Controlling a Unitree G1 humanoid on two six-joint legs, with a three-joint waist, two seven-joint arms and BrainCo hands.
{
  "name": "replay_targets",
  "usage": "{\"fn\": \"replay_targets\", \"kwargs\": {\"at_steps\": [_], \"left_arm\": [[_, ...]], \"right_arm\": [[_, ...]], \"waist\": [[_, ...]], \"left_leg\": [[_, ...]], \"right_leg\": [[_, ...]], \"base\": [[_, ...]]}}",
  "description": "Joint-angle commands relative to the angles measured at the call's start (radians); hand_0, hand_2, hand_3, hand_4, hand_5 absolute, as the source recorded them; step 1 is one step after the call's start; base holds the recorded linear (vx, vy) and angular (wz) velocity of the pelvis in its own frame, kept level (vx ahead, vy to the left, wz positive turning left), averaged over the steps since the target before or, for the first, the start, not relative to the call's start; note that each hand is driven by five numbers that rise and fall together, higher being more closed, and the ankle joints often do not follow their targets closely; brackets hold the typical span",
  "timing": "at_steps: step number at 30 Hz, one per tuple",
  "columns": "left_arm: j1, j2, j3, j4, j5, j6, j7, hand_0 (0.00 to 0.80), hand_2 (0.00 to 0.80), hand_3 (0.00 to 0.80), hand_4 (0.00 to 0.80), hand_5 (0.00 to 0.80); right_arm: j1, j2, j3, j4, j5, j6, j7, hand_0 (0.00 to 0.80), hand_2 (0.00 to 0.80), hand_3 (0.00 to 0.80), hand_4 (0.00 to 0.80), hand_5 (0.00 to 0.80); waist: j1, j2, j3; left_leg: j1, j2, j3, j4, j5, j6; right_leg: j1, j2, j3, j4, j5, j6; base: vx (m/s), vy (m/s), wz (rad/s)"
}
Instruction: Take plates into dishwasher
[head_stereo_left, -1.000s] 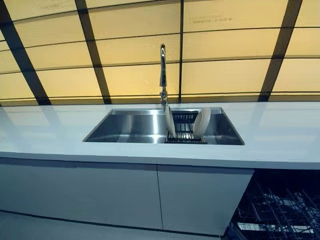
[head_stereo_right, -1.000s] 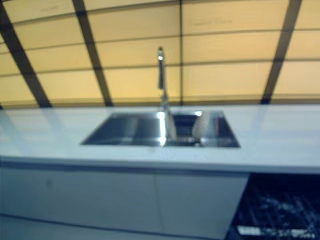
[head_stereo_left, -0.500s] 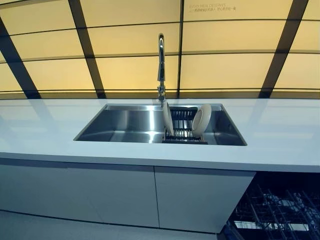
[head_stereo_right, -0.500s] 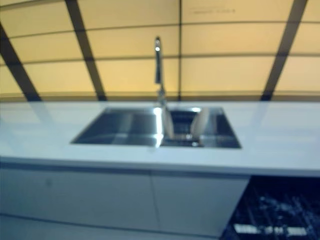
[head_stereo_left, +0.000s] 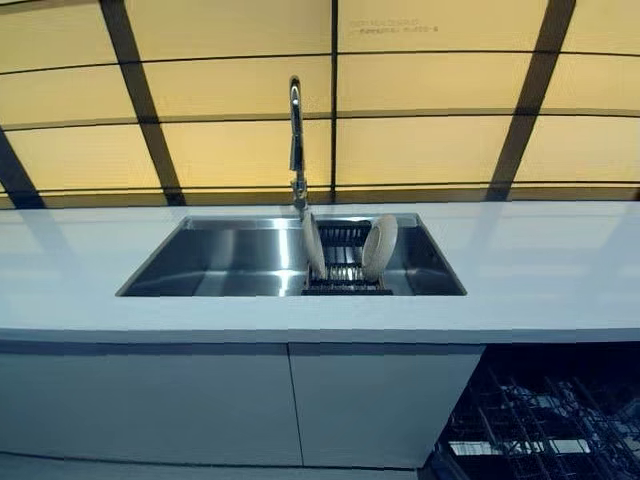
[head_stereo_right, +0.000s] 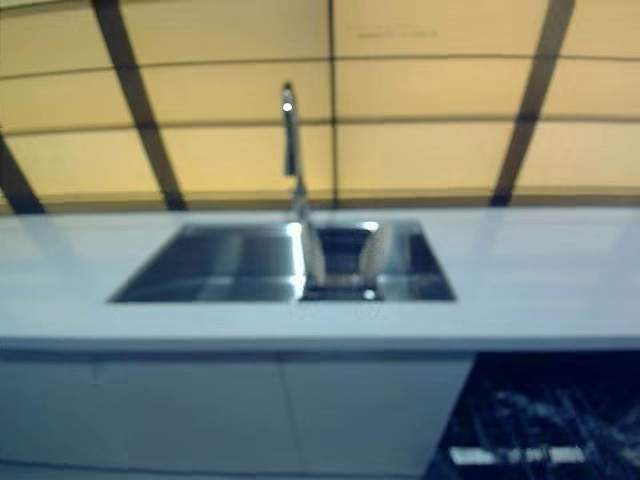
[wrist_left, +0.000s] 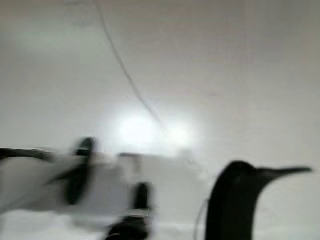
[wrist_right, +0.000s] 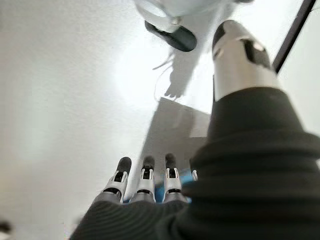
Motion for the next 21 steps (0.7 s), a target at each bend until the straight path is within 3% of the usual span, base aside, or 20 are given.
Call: {"fn": "replay_targets", "kwargs": {"at_steps": [1, 14, 17, 18, 19, 21], "left_arm": [[-0.008, 0.044, -0.032, -0.032, 0.005, 0.009, 0.001, 0.0, 0.0, 0.0, 0.0, 0.0], [-0.03, 0.028, -0.061, -0.025, 0.04, -0.002, -0.041, 0.0, 0.0, 0.0, 0.0, 0.0], [-0.025, 0.028, -0.07, -0.026, 0.071, -0.004, -0.052, 0.0, 0.0, 0.0, 0.0, 0.0], [-0.023, 0.03, -0.07, -0.025, 0.079, -0.003, -0.05, 0.0, 0.0, 0.0, 0.0, 0.0], [-0.022, 0.037, -0.072, -0.024, 0.095, -0.001, -0.054, 0.0, 0.0, 0.0, 0.0, 0.0], [-0.015, 0.043, -0.081, -0.02, 0.119, 0.005, -0.068, 0.0, 0.0, 0.0, 0.0, 0.0]], "right_arm": [[-0.024, -0.001, -0.032, -0.015, -0.025, -0.03, 0.01, 0.0, 0.0, 0.0, 0.0, 0.0], [-0.056, 0.011, -0.012, -0.039, -0.014, -0.028, 0.055, 0.0, 0.0, 0.0, 0.0, 0.0], [-0.062, 0.013, -0.016, -0.031, -0.025, -0.019, 0.063, 0.0, 0.0, 0.0, 0.0, 0.0], [-0.061, 0.015, -0.018, -0.03, -0.03, -0.016, 0.063, 0.0, 0.0, 0.0, 0.0, 0.0], [-0.059, 0.019, -0.023, -0.029, -0.021, -0.015, 0.059, 0.0, 0.0, 0.0, 0.0, 0.0], [-0.052, 0.013, -0.029, -0.035, -0.025, -0.028, 0.063, 0.0, 0.0, 0.0, 0.0, 0.0]], "waist": [[-0.003, -0.019, -0.025], [0.02, -0.049, -0.042], [0.026, -0.044, -0.052], [0.028, -0.046, -0.058], [0.03, -0.056, -0.069], [0.009, -0.02, -0.066]], "left_leg": [[0.06, -0.047, -0.008, -0.111, 0.021, 0.057], [0.029, -0.061, 0.007, -0.059, -0.014, 0.075], [0.051, -0.07, -0.003, -0.069, -0.028, 0.093], [0.055, -0.078, -0.009, -0.075, -0.028, 0.1], [0.068, -0.104, -0.016, -0.097, -0.027, 0.119], [0.121, -0.092, -0.024, -0.134, -0.03, 0.131]], "right_leg": [[0.019, -0.053, 0.009, 0.117, -0.092, 0.108], [0.022, -0.097, 0.003, 0.064, -0.054, 0.127], [0.031, -0.113, 0.001, 0.091, -0.066, 0.139], [0.037, -0.118, 0.006, 0.112, -0.059, 0.146], [0.018, -0.14, 0.017, 0.222, 0.038, 0.175], [-0.13, -0.141, 0.03, 0.516, 0.14, 0.173]], "base": [[0.12, 0.066, -0.14], [0.067, 0.043, 0.01], [0.112, 0.133, 0.0], [0.092, 0.122, -0.02], [0.097, 0.161, 0.0], [0.099, 0.223, -0.15]]}}
